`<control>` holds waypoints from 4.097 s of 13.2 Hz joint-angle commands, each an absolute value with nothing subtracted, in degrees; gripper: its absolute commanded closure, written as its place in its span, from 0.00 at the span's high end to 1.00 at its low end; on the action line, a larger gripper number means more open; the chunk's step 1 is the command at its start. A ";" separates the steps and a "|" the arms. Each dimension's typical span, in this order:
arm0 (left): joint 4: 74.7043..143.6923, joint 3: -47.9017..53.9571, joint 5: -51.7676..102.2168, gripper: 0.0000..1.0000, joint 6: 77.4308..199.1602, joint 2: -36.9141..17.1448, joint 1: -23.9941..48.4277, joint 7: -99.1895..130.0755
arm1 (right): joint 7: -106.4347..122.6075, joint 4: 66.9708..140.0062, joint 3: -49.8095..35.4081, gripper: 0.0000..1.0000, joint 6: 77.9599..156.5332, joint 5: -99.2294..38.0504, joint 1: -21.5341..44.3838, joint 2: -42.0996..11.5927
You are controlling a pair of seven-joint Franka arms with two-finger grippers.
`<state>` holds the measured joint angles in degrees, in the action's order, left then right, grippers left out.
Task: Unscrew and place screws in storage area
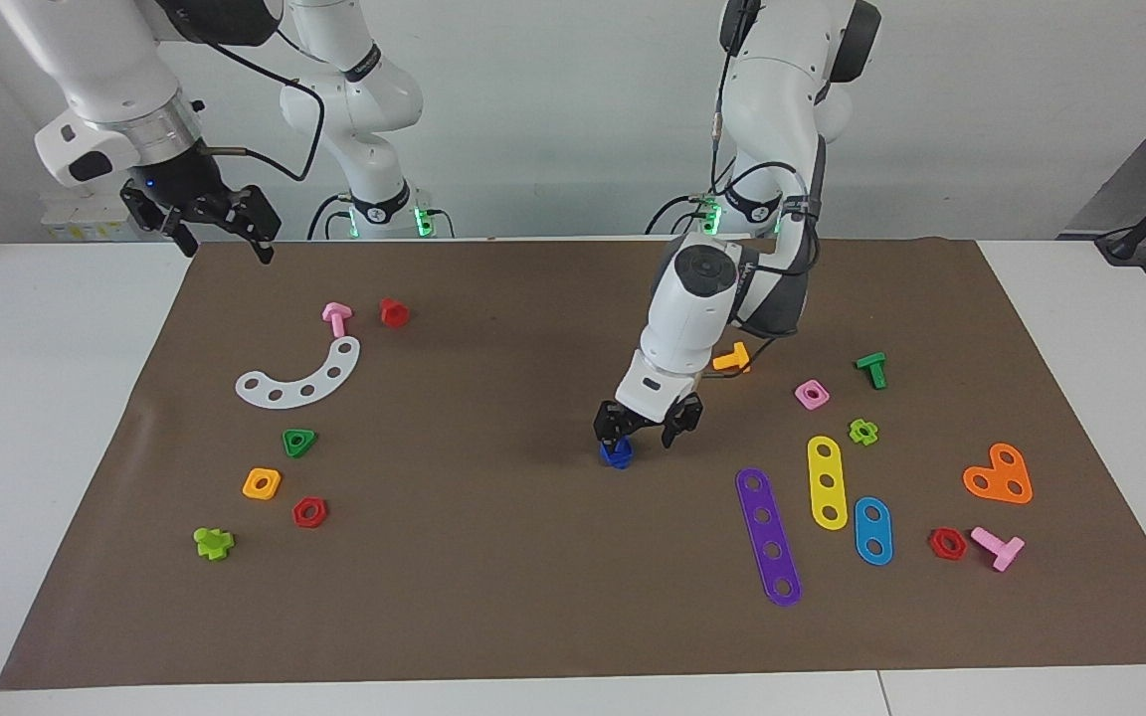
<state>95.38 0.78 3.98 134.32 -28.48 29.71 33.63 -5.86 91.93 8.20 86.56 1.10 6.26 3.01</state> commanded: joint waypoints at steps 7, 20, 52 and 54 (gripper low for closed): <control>96.07 -0.26 1.05 0.72 135.53 -30.76 33.05 34.19 | -4.05 93.34 8.44 1.00 87.28 0.97 6.15 4.22; 91.24 -0.26 1.58 0.33 126.67 -31.55 33.05 34.28 | -3.96 93.87 8.44 1.00 87.28 0.88 5.80 4.39; 100.46 -1.05 2.65 1.00 101.27 -8.54 4.23 -4.29 | -39.02 78.22 5.89 0.49 128.50 -1.58 41.22 -39.99; 100.63 -1.05 0.36 1.00 98.36 -5.55 2.73 -6.41 | -38.85 78.92 5.89 0.33 129.11 -1.58 41.31 -39.82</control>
<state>99.27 -1.56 2.58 100.58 -8.83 3.68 -4.88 -40.64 75.47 6.49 127.02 -1.04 41.68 -41.91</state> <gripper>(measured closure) 0.000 0.573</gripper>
